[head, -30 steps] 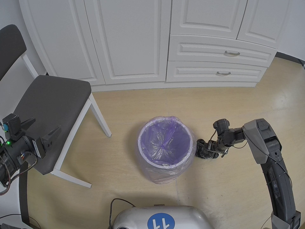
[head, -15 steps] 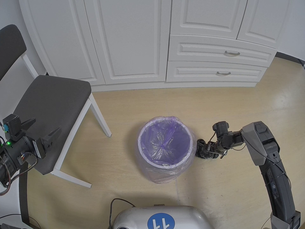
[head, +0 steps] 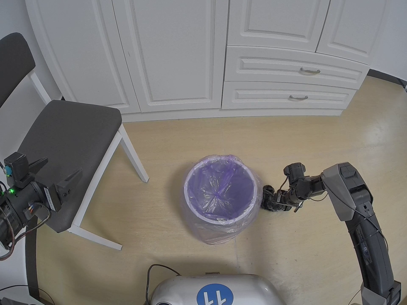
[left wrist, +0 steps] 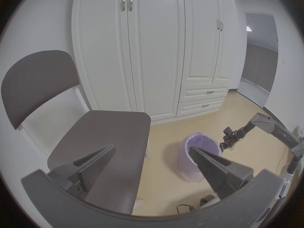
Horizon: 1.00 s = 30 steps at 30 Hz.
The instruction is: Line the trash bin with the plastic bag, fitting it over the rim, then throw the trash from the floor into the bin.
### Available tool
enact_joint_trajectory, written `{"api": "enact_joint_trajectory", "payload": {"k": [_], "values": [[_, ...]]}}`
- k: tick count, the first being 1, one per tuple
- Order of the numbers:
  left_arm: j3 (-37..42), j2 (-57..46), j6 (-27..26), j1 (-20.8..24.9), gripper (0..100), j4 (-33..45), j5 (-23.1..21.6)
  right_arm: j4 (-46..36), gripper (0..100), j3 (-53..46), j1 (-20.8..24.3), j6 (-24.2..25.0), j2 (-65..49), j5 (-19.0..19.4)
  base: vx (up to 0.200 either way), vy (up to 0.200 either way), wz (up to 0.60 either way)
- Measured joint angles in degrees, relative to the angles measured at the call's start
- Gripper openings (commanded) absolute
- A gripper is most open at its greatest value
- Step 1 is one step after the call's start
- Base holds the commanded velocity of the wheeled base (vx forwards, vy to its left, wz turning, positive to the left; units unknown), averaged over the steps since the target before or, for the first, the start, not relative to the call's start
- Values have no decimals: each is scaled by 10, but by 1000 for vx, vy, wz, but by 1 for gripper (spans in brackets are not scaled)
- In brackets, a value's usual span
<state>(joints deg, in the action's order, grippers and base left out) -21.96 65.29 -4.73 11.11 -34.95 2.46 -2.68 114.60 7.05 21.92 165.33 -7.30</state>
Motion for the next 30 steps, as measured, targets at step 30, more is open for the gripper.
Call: {"api": "enact_joint_trajectory", "payload": {"k": [30], "values": [[-1,-9,-1,3,100,-23,1,69,0,-151,-30,87,-106,24,0,0,0]]}}
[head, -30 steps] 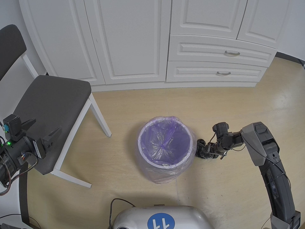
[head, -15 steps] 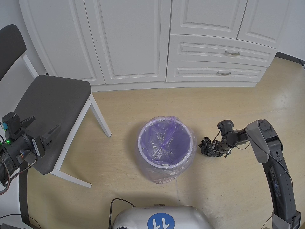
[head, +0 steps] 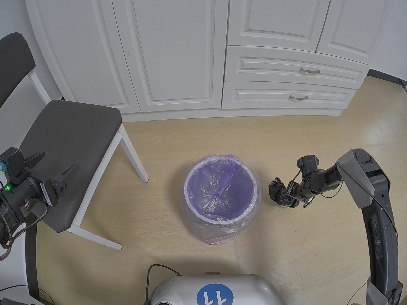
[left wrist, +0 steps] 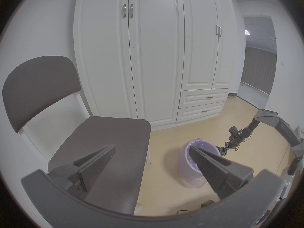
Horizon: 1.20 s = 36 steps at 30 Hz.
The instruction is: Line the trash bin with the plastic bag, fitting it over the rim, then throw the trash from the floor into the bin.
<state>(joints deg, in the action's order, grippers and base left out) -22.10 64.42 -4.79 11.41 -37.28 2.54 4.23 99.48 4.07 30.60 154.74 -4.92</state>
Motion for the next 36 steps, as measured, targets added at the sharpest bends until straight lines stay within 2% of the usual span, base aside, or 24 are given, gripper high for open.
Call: {"api": "enact_joint_trajectory", "payload": {"k": [7,14,20,27,33,36], "values": [[-1,-26,1,1,100,0,-1,146,0,-138,-16,8,-81,15,0,0,0],[-3,-53,-4,1,100,0,-2,182,0,-215,-44,-5,-220,17,0,0,0],[-4,-66,-10,1,100,0,-2,193,0,-273,-46,-15,-362,15,0,0,0],[-5,-75,-14,1,100,0,-1,220,0,-369,13,-36,-509,9,0,0,0],[-4,-84,-26,1,100,0,-1,288,0,-461,84,-100,-589,-17,0,0,0],[-4,-88,-32,1,100,0,-1,330,0,-500,128,-133,-617,-46,0,0,0]]}}
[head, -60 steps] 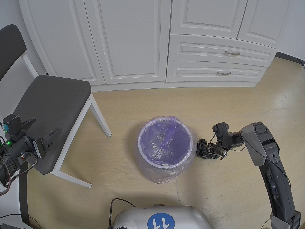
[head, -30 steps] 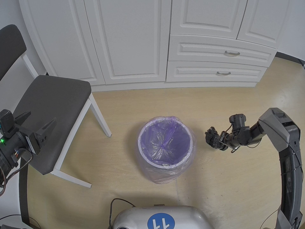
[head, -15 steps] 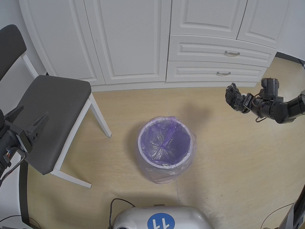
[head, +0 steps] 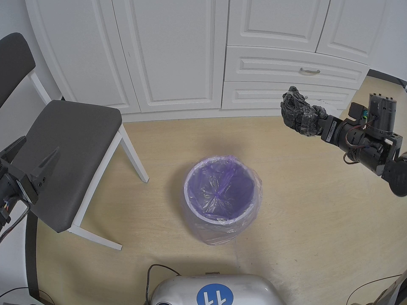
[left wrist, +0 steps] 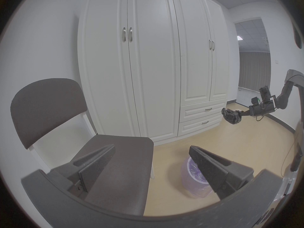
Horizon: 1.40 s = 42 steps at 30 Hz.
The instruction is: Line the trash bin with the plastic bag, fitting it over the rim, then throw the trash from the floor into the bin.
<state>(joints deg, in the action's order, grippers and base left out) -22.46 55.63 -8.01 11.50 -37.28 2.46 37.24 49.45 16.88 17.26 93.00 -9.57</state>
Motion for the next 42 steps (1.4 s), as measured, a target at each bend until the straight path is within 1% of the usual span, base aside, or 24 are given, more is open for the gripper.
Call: {"api": "enact_joint_trajectory", "payload": {"k": [6,10,14,16,18,20,21,24,25,27,28,30,34,36,38,40,42], "values": [[0,-7,-4,0,100,0,0,87,0,-50,89,-48,-12,-86,0,0,0],[0,-13,-5,0,100,0,0,138,0,-68,136,-59,12,-131,0,0,0],[-1,-17,-5,0,100,0,0,189,0,-74,175,-60,51,-162,0,0,0],[-2,-18,-5,0,100,0,0,217,0,-74,194,-58,74,-170,0,0,0],[-2,-20,-5,0,100,0,0,231,0,-75,209,-50,99,-176,0,0,0],[-2,-21,-5,0,100,0,0,228,0,-71,223,-28,125,-178,0,0,0],[-3,-21,-5,0,100,0,0,221,0,-68,228,-13,134,-178,0,0,0],[-3,-22,-5,0,100,0,0,175,0,-46,238,51,160,-170,0,0,0],[-3,-22,-5,0,100,0,0,152,0,-36,241,83,168,-159,0,0,0],[-4,-23,-5,0,100,0,0,119,0,-20,243,126,177,-136,0,0,0],[-4,-23,-5,0,100,0,0,101,0,-10,243,151,180,-116,0,0,0],[-4,-23,-4,0,100,0,0,68,0,5,238,197,185,-64,0,0,0],[-4,-23,-4,-1,100,0,0,13,0,37,211,289,189,68,0,0,0],[-3,-23,-4,-1,100,0,-1,0,0,50,192,320,195,132,0,0,0],[-3,-23,-5,0,100,0,-1,-7,0,63,174,339,210,178,0,0,0],[-2,-23,-5,0,100,0,-1,-8,0,72,164,350,229,196,0,0,0],[-2,-23,-5,0,100,0,-1,-8,0,82,154,360,256,202,0,0,0]]}}
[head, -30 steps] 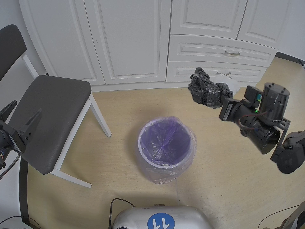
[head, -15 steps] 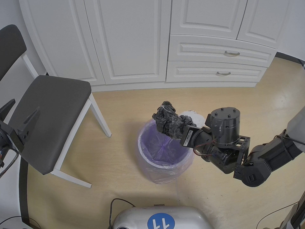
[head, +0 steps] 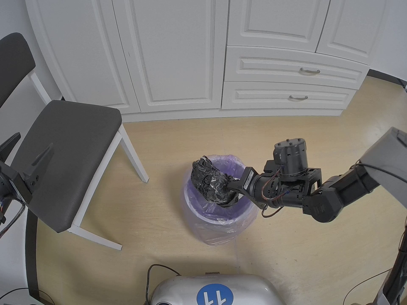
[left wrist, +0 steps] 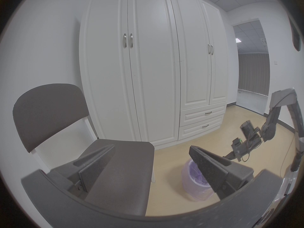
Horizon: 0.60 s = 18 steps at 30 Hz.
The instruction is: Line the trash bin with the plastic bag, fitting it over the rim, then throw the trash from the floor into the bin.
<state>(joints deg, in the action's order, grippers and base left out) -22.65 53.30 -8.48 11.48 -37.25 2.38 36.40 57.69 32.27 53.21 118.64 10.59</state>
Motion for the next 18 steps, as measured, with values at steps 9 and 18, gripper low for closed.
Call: {"api": "enact_joint_trajectory", "payload": {"k": [9,18], "values": [[3,0,-5,6,100,1,0,38,0,63,-23,16,111,-3,0,0,0],[5,0,-10,17,100,1,0,38,0,115,-15,-6,172,-25,0,0,0]]}}
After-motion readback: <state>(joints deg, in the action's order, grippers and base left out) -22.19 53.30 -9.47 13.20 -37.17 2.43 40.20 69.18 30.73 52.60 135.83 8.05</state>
